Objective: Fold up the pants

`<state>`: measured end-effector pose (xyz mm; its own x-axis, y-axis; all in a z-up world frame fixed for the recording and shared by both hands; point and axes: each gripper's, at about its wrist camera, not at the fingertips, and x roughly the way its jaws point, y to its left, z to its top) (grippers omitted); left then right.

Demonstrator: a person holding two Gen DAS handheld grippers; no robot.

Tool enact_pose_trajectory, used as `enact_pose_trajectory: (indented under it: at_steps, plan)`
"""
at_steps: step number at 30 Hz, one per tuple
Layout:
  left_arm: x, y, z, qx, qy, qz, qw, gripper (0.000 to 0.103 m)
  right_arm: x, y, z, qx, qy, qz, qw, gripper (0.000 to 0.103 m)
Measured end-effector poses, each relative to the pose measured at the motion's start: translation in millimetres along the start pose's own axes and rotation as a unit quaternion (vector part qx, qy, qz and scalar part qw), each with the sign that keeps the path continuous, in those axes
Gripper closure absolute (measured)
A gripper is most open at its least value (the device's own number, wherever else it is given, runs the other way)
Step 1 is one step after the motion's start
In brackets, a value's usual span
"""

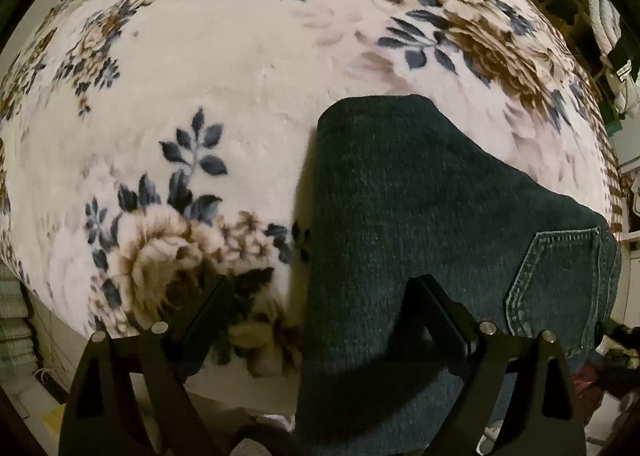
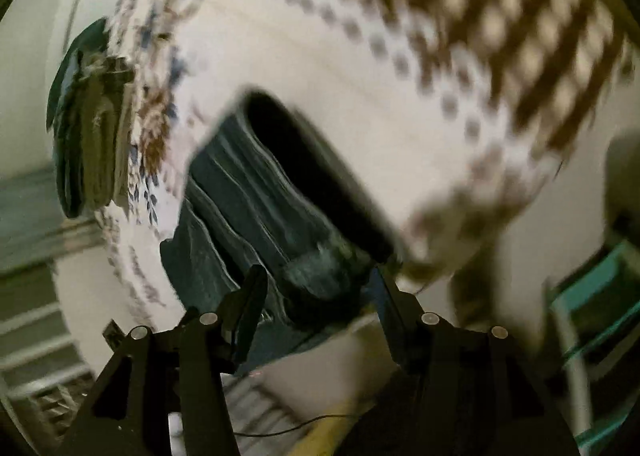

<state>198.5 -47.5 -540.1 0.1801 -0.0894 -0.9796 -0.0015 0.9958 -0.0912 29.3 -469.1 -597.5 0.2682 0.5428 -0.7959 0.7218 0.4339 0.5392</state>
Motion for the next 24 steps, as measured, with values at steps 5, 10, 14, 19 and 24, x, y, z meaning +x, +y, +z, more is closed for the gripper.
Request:
enact_pose_trajectory:
  at_steps: [5,10,14,19,24]
  plan:
    - [-2.1,-3.8,-5.6,0.018,0.000,0.007,0.9998,0.011,2.5,10.3,-17.3,-0.007,-0.064,0.005,0.998,0.086]
    - [-5.0,-6.1,-8.6,0.027,0.003,-0.001,0.9996,0.010,-31.8,39.3,-44.5,-0.054,-0.095,-0.017,0.994,0.087]
    - [-2.1,-7.7,-13.0,0.030,0.010,-0.001,0.9995,0.010,-13.1,18.1,-34.5,-0.037,-0.063,-0.058,0.996,0.085]
    - [-0.7,-4.7,-12.8,0.016,0.016,-0.008,0.9997,0.010,5.4,-17.2,-22.9,0.012,-0.028,-0.010,0.999,0.047]
    - [-1.5,-1.6,-18.6,0.018,0.014,-0.012,0.9997,0.010,18.4,-28.7,-30.9,0.002,-0.019,0.076,0.997,0.023]
